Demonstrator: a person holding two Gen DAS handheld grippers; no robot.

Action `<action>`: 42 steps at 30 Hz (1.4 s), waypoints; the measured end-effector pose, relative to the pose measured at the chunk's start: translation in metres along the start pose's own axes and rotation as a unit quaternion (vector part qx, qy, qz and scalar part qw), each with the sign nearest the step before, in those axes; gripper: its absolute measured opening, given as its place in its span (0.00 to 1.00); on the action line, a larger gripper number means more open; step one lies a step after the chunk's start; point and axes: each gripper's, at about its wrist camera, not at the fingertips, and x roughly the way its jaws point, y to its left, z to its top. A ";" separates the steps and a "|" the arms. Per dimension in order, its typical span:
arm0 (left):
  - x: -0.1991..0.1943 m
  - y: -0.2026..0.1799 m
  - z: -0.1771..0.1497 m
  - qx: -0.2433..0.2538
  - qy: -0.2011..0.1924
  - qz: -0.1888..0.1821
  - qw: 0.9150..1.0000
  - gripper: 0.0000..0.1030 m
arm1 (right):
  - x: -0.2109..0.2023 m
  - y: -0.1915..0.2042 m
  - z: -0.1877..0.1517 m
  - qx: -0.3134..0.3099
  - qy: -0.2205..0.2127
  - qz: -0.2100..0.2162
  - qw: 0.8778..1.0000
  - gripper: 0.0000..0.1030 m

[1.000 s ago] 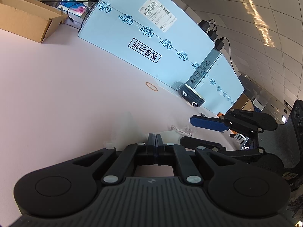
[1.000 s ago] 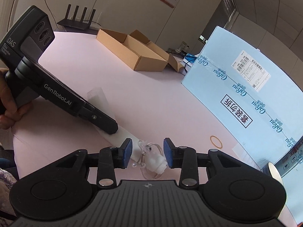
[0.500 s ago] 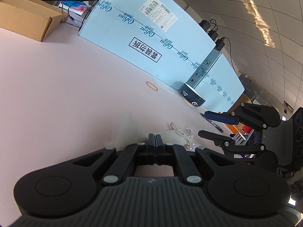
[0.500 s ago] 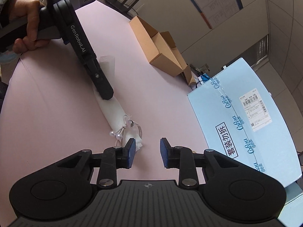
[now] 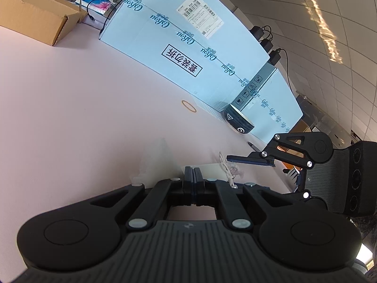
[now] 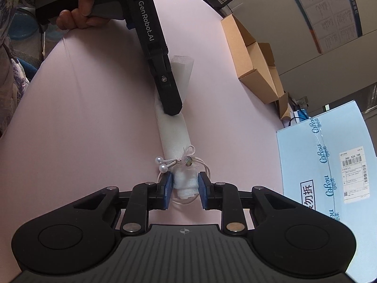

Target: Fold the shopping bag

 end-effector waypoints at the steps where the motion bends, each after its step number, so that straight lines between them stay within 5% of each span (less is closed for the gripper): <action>1: 0.000 0.000 0.000 -0.001 0.000 0.000 1.000 0.02 | 0.001 -0.007 0.001 0.010 0.004 0.019 1.000 0.20; 7: 0.000 0.000 0.000 -0.003 0.000 -0.001 1.000 0.02 | 0.013 -0.043 -0.014 0.161 -0.008 0.097 0.982 0.20; 13: -0.001 0.000 0.000 -0.005 -0.001 -0.005 1.000 0.02 | 0.005 -0.023 -0.017 0.229 -0.023 0.045 0.972 0.15; 19: -0.015 0.002 0.001 -0.024 -0.027 -0.081 0.996 0.38 | -0.004 -0.007 -0.012 0.266 -0.019 -0.005 0.964 0.08; 22: -0.025 -0.017 0.000 0.007 -0.043 -0.095 0.995 0.39 | -0.013 -0.023 -0.013 0.322 -0.026 0.018 0.946 0.08; 29: -0.013 -0.064 -0.008 0.131 -0.021 -0.029 0.991 0.39 | -0.029 -0.048 -0.013 0.410 -0.027 0.060 0.910 0.08; 35: 0.002 -0.081 -0.010 0.183 -0.009 -0.012 0.983 0.38 | -0.034 -0.046 -0.009 0.404 -0.021 0.060 0.913 0.08; 37: 0.005 -0.083 -0.010 0.194 -0.005 -0.020 0.981 0.33 | -0.034 -0.047 -0.012 0.409 -0.023 0.065 0.910 0.08; 39: 0.009 -0.087 -0.013 0.222 0.001 0.002 0.975 0.13 | -0.035 -0.047 -0.013 0.415 -0.028 0.081 0.906 0.08; 42: 0.010 -0.083 -0.015 0.221 0.012 -0.004 0.975 0.12 | -0.037 -0.043 -0.011 0.408 -0.027 0.083 0.909 0.08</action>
